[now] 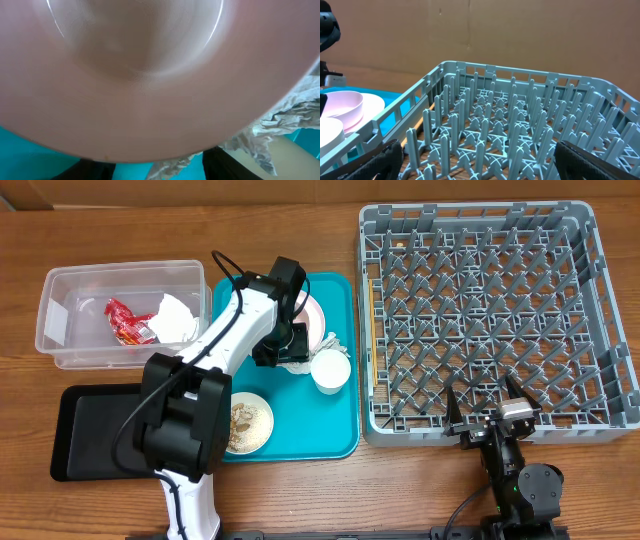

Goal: Sort waste into correct bins and load items into the dishwasher
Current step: 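Lower the left gripper and grasp the crumpled tissue by the cup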

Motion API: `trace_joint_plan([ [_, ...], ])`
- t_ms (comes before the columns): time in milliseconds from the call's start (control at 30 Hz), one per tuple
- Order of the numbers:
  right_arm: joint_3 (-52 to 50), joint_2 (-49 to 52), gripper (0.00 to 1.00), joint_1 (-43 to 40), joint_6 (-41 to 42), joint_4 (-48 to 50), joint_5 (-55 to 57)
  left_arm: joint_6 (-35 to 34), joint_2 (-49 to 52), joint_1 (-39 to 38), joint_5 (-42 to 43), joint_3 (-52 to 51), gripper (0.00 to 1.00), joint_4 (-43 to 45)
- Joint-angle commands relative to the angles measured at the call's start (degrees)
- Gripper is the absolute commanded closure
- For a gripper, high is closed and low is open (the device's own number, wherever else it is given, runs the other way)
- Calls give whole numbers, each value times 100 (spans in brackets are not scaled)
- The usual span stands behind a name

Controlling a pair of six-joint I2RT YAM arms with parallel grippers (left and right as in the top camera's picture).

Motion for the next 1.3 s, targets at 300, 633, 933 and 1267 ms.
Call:
trace_joint_plan([
  [300,-59,-61,0,-37,-17,31,28,-85,50,-74,-35,-94,66,33],
  [633,-59,-61,0,-37,-17,31,28,-83,50,-74,-35,-94,96,-33],
  [933,-59,-61,0,-37,-17,31,28,-39,35,-74,-35,188,96,-483],
  [1267,-59,-61,0,-37,-17,31,28,-39,-39,-79,-35,715,96,-1060],
])
